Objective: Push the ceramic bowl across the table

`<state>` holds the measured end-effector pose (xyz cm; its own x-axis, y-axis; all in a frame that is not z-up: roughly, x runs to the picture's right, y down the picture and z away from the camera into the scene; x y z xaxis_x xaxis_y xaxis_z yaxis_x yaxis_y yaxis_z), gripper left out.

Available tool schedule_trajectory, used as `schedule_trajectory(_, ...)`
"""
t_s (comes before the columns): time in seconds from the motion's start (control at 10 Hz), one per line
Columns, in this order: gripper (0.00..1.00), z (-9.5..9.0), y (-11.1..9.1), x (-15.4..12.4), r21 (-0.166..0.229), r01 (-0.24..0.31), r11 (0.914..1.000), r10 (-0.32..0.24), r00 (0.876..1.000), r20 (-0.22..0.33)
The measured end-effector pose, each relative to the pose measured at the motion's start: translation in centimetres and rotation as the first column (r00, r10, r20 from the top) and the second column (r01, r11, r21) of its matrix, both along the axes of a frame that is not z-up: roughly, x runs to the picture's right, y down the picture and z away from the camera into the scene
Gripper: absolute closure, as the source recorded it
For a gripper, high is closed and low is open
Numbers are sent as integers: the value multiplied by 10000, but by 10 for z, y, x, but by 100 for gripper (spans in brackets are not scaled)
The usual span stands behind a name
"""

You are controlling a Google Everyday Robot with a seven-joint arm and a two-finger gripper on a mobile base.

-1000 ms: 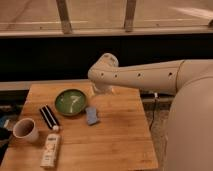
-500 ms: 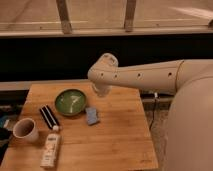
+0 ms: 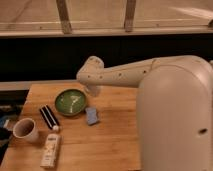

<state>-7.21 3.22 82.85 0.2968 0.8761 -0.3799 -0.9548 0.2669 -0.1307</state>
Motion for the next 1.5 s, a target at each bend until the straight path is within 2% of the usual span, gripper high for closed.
schedule_trajectory(0.2, 100, 18, -1, -7, -161, 251, 9996, -253, 9996, -125)
schedule_trajectory(0.3, 100, 34, 3, -10, -386, 383, 9985, -390, 9991, -188)
schedule_trajectory(0.5, 100, 53, 7, -3, -776, 359, 9963, -388, 9986, -359)
schedule_trajectory(0.7, 100, 71, 16, -1, -1157, 179, 9931, -212, 9994, -269)
schedule_trajectory(0.9, 100, 78, 24, 1, -1416, 43, 9899, -70, 9998, -182)
schedule_trajectory(1.1, 100, 88, 41, -1, -1764, 5, 9843, -16, 10000, -58)
schedule_trajectory(1.3, 100, 93, 58, -14, -2046, 120, 9788, -88, 9998, 164)
schedule_trajectory(1.5, 100, 92, 64, -22, -2131, 226, 9768, -156, 9993, 345)
